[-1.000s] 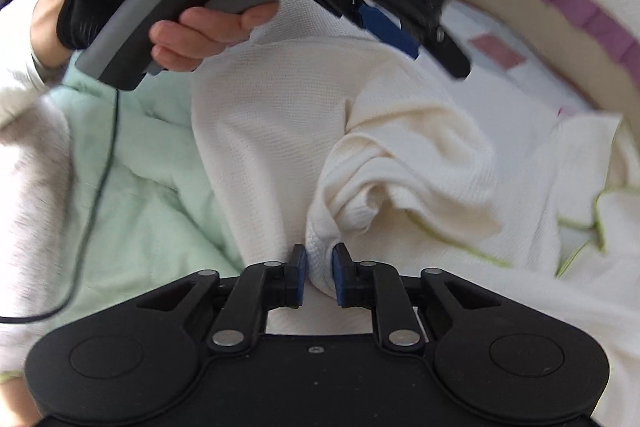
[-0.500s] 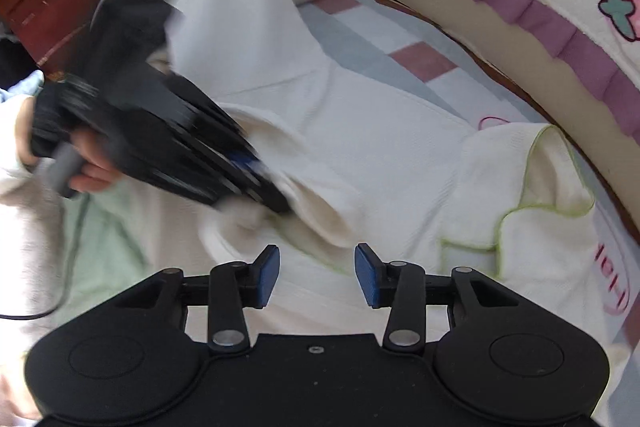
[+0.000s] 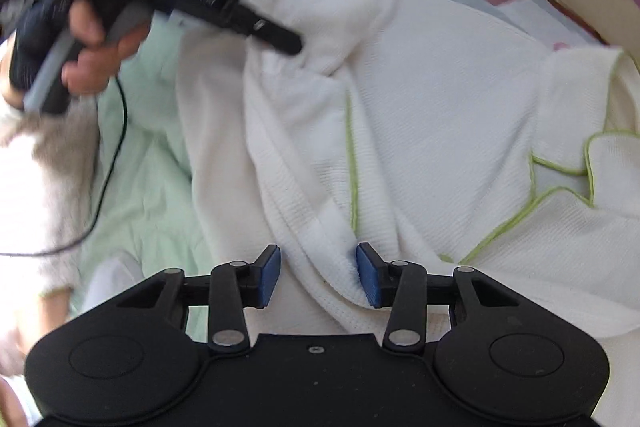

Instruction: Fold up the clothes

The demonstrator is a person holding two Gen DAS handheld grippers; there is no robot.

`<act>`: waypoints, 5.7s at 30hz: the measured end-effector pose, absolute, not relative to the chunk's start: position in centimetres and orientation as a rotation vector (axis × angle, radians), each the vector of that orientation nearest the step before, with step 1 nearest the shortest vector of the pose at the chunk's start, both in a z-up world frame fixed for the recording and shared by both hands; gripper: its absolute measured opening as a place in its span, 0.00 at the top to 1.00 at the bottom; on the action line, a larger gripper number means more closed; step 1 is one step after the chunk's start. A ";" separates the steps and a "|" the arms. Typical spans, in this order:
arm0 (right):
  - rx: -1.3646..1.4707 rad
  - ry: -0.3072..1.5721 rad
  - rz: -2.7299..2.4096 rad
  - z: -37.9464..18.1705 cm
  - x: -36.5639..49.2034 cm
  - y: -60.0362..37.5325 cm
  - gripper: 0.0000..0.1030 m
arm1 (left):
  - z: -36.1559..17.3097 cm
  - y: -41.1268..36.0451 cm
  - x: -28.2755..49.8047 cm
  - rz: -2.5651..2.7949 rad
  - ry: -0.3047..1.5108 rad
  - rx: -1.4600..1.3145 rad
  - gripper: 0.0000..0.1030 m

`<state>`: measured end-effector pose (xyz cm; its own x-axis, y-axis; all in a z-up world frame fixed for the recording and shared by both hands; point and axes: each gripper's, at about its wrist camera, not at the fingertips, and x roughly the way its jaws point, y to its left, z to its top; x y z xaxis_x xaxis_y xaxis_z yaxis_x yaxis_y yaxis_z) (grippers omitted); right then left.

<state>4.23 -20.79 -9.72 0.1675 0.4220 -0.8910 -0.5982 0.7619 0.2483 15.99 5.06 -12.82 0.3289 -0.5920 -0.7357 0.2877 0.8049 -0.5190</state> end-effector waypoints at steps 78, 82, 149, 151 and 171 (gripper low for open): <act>-0.177 0.853 0.138 -9.7 17.0 -29.3 0.98 | -13.8 3.3 18.3 -0.377 0.993 0.098 0.94; 0.002 0.842 0.067 -9.0 15.7 -33.7 0.89 | -13.7 3.6 18.1 -0.340 0.960 0.110 0.93; -0.220 0.787 0.324 -5.4 12.4 -36.9 0.95 | -12.4 -7.8 14.7 -0.884 0.879 -0.107 0.60; -0.173 0.823 0.313 -6.6 13.9 -36.7 0.92 | -12.7 -8.0 14.6 -0.889 0.888 -0.091 0.60; 0.143 0.798 0.099 -4.1 -8.3 -40.9 0.50 | -12.0 -14.5 12.7 -1.135 0.948 -0.094 0.54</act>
<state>-8.34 -40.95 -4.14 0.6943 0.1421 -0.7055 -0.0342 0.9857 0.1649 12.67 -14.46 -11.98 0.0923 -0.7998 -0.5931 0.7259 0.4617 -0.5097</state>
